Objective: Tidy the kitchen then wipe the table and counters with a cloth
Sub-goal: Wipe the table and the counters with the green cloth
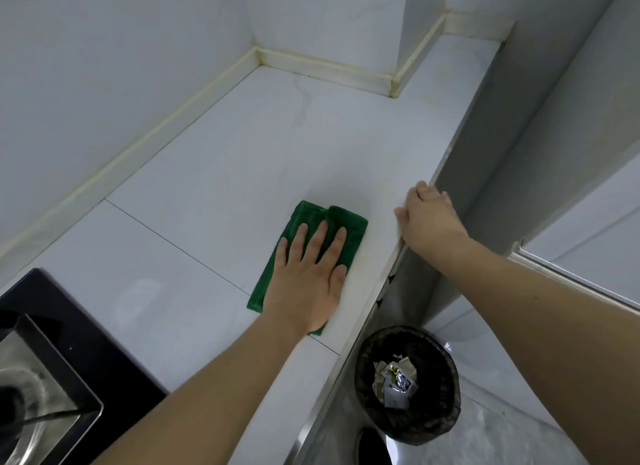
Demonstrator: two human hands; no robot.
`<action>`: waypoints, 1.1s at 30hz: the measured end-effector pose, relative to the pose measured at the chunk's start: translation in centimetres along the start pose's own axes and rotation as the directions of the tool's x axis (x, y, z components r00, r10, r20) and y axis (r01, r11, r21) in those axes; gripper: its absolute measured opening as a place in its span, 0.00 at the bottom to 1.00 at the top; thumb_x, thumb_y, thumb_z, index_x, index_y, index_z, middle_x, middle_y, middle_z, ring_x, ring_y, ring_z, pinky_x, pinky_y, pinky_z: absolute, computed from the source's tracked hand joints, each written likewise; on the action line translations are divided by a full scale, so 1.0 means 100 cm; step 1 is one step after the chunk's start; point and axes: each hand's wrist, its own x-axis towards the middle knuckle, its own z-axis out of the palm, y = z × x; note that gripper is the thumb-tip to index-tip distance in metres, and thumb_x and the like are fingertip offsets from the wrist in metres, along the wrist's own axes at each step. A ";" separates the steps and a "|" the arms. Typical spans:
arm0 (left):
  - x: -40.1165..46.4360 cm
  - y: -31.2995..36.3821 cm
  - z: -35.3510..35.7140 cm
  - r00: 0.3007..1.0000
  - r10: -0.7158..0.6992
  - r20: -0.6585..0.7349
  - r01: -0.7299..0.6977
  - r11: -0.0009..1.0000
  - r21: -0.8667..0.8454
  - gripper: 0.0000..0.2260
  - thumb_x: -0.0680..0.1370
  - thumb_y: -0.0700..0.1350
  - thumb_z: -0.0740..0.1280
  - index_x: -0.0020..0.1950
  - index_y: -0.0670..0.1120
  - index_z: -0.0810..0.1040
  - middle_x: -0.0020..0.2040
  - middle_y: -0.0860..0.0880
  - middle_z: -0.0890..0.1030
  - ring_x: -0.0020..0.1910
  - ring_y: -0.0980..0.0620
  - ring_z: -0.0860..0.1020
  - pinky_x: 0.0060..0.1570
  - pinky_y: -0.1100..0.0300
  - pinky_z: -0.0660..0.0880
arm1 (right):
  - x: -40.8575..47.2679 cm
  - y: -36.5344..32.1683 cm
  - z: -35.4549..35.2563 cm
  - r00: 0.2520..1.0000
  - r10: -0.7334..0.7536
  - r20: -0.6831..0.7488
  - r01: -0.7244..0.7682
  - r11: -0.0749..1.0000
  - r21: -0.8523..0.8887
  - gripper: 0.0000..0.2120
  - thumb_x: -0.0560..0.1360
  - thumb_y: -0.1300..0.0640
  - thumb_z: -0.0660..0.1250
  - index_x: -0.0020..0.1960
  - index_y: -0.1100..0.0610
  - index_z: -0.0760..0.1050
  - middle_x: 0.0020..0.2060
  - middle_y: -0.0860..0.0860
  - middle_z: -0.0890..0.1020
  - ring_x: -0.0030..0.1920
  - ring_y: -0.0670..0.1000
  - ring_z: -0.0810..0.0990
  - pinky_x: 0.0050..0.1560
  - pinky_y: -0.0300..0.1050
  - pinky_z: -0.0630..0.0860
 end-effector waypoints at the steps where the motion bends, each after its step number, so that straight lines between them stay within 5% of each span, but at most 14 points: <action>1: -0.003 0.006 0.001 1.000 0.002 0.001 -0.002 1.000 -0.005 0.27 0.78 0.59 0.34 0.77 0.58 0.36 0.80 0.52 0.42 0.78 0.47 0.38 0.75 0.45 0.39 | -0.001 0.001 -0.002 1.000 -0.003 0.002 0.003 1.000 -0.001 0.27 0.83 0.49 0.47 0.76 0.65 0.52 0.76 0.60 0.57 0.75 0.57 0.55 0.76 0.52 0.49; 7: 0.006 0.010 -0.001 1.000 0.007 0.018 -0.007 1.000 0.005 0.26 0.80 0.59 0.37 0.77 0.59 0.35 0.80 0.52 0.41 0.77 0.46 0.37 0.75 0.44 0.39 | -0.003 0.011 -0.012 0.997 -0.076 0.002 0.076 0.997 0.024 0.26 0.83 0.47 0.49 0.73 0.63 0.62 0.72 0.58 0.64 0.72 0.57 0.62 0.75 0.52 0.53; 11: 0.034 0.014 -0.004 1.000 0.026 0.009 -0.026 1.000 -0.010 0.25 0.81 0.58 0.40 0.78 0.58 0.36 0.80 0.52 0.42 0.78 0.46 0.38 0.75 0.43 0.39 | 0.007 0.026 -0.037 0.994 -0.101 0.048 0.098 0.994 0.055 0.20 0.80 0.44 0.57 0.65 0.56 0.73 0.67 0.53 0.69 0.67 0.56 0.67 0.68 0.51 0.67; 15: 0.073 0.018 -0.007 1.000 0.026 -0.002 -0.026 1.000 -0.007 0.26 0.80 0.58 0.39 0.77 0.58 0.36 0.80 0.52 0.42 0.78 0.46 0.38 0.75 0.43 0.39 | 0.033 0.044 -0.059 0.991 0.034 0.129 -0.028 0.998 -0.048 0.46 0.72 0.35 0.66 0.78 0.58 0.51 0.78 0.55 0.51 0.77 0.58 0.51 0.75 0.56 0.50; 19: 0.114 0.027 -0.012 1.000 0.022 -0.008 -0.022 0.999 -0.023 0.25 0.82 0.58 0.42 0.78 0.58 0.38 0.80 0.51 0.42 0.78 0.46 0.38 0.75 0.43 0.38 | 0.062 0.049 -0.071 0.971 0.090 0.222 -0.050 0.982 -0.180 0.61 0.65 0.28 0.66 0.78 0.61 0.38 0.78 0.58 0.43 0.77 0.58 0.42 0.76 0.60 0.42; 28: 0.200 0.038 -0.019 0.999 0.039 -0.025 -0.041 0.998 -0.048 0.25 0.82 0.57 0.44 0.78 0.58 0.39 0.80 0.51 0.43 0.78 0.46 0.39 0.75 0.42 0.39 | 0.124 0.065 -0.093 0.911 0.202 0.358 -0.023 0.894 -0.447 0.69 0.58 0.23 0.68 0.76 0.63 0.33 0.77 0.59 0.40 0.77 0.58 0.39 0.73 0.63 0.36; 33: 0.254 0.049 -0.025 0.998 0.064 -0.031 -0.065 0.996 -0.057 0.26 0.82 0.56 0.44 0.79 0.58 0.41 0.80 0.51 0.44 0.78 0.46 0.40 0.75 0.42 0.40 | 0.146 0.073 -0.087 0.877 0.220 0.427 0.010 0.880 -0.475 0.66 0.61 0.25 0.67 0.77 0.62 0.36 0.77 0.59 0.42 0.77 0.57 0.40 0.74 0.62 0.37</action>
